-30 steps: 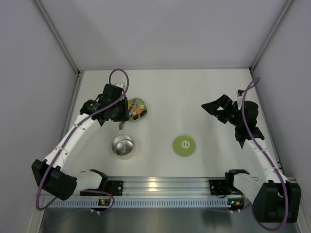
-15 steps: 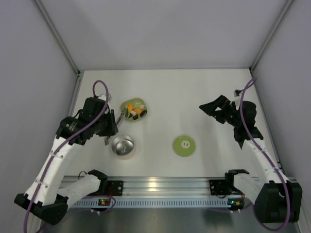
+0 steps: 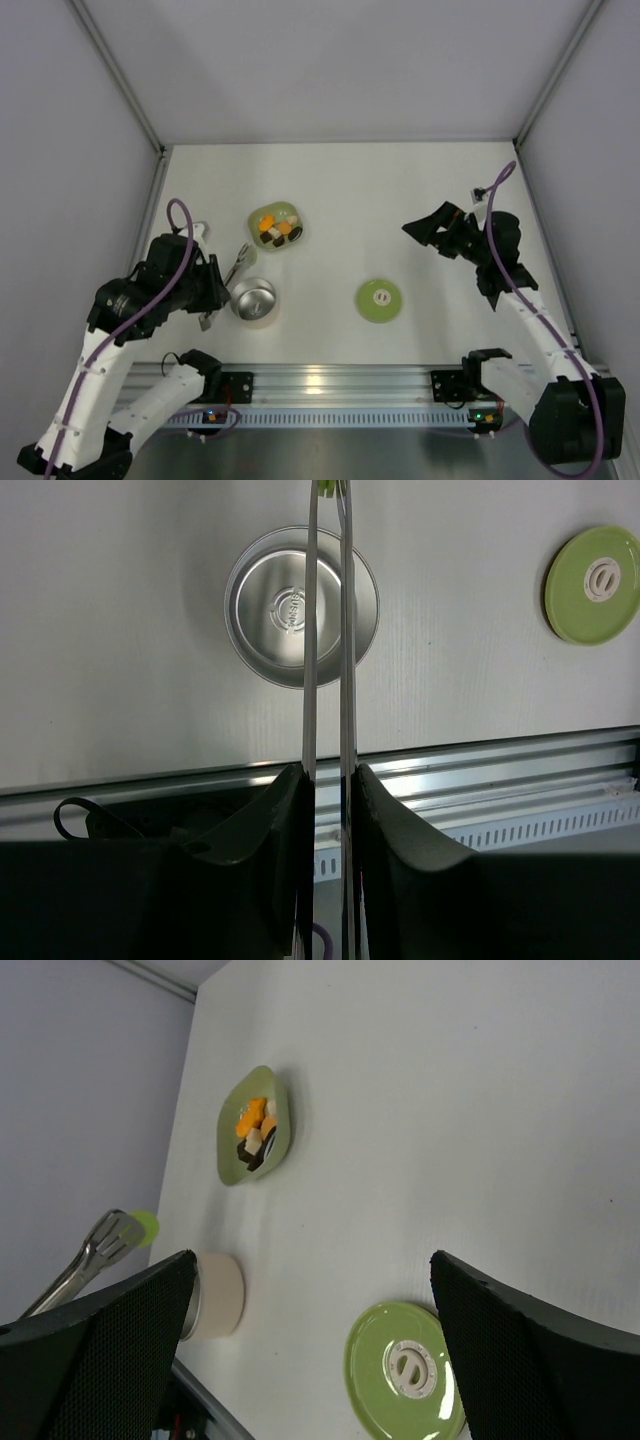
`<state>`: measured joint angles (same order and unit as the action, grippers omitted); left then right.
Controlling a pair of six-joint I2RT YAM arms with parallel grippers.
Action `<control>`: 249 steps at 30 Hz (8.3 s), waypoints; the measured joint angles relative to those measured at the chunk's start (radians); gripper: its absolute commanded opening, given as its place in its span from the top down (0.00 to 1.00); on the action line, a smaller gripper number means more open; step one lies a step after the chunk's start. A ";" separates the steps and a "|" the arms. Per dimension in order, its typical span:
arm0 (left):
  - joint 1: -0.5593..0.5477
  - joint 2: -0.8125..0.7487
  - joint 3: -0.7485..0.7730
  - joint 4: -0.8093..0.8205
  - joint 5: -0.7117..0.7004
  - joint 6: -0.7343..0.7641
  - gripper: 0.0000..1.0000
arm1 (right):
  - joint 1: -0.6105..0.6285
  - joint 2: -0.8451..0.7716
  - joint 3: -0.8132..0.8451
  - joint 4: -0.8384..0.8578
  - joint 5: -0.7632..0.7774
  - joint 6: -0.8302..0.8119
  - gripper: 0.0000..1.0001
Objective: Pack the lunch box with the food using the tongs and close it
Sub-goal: Pick up the fake food from the plate, then place the fake food in the packing box, then pick up the fake food from the plate.
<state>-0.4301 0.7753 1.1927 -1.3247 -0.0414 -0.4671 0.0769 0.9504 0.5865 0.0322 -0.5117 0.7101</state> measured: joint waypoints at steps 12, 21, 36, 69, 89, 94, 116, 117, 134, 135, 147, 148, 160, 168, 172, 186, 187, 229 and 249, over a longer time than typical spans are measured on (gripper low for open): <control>0.000 -0.094 -0.051 -0.023 0.022 -0.058 0.82 | 0.045 -0.011 -0.039 -0.003 0.016 -0.004 0.01; 0.000 -0.150 -0.124 -0.032 0.058 -0.087 0.83 | 0.072 -0.014 -0.082 0.007 0.023 -0.003 0.01; 0.000 -0.193 -0.199 -0.032 0.095 -0.089 0.83 | 0.103 -0.016 -0.122 0.013 0.047 0.000 0.00; 0.000 -0.119 -0.301 0.005 0.096 -0.096 0.84 | 0.111 -0.026 -0.134 0.012 0.075 -0.011 0.00; 0.000 0.004 -0.310 0.175 0.097 -0.103 0.85 | 0.111 -0.017 -0.134 0.012 0.094 -0.034 0.01; 0.000 0.042 -0.308 0.215 0.093 -0.102 0.85 | 0.111 -0.006 -0.134 0.012 0.096 -0.037 0.00; 0.000 0.008 -0.214 0.164 0.042 -0.064 0.62 | 0.111 -0.001 -0.134 0.012 0.096 -0.036 0.00; 0.000 0.006 -0.212 0.162 0.040 -0.063 0.62 | 0.111 -0.001 -0.134 0.012 0.097 -0.036 0.00; 0.000 0.010 -0.119 0.148 0.035 -0.063 0.60 | 0.111 -0.019 -0.124 -0.004 0.097 -0.037 0.01; 0.000 0.023 -0.104 0.150 0.035 -0.063 0.60 | 0.111 -0.018 -0.117 -0.008 0.097 -0.037 0.00; 0.000 0.328 -0.016 0.300 -0.024 -0.063 0.57 | 0.111 0.088 0.042 -0.021 0.092 -0.043 0.00; 0.000 0.354 -0.014 0.321 -0.032 -0.063 0.57 | 0.111 0.101 0.052 -0.024 0.091 -0.046 0.01; 0.000 0.552 -0.004 0.462 -0.102 -0.062 0.55 | 0.111 0.222 0.119 -0.034 0.074 -0.085 0.00; 0.000 0.567 -0.004 0.480 -0.109 -0.062 0.55 | 0.111 0.225 0.121 -0.037 0.069 -0.095 0.01; 0.000 0.573 -0.004 0.485 -0.109 -0.062 0.55 | 0.111 0.225 0.121 -0.036 0.069 -0.097 0.01; 0.000 0.577 -0.026 0.486 -0.098 -0.062 0.55 | 0.111 0.225 0.112 -0.034 0.063 -0.098 0.01; 0.000 0.577 -0.029 0.486 -0.096 -0.063 0.55 | 0.111 0.225 0.107 -0.033 0.063 -0.098 0.00; -0.003 0.562 0.014 0.472 -0.103 -0.038 0.78 | 0.112 0.279 0.094 -0.021 0.041 -0.097 0.01; -0.003 0.254 0.038 0.233 -0.042 -0.006 0.78 | 0.113 0.296 0.124 -0.034 0.045 -0.098 0.01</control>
<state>-0.4332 1.0290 1.2304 -1.0916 -0.0834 -0.4728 0.1898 1.2469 0.7109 -0.0021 -0.4664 0.6121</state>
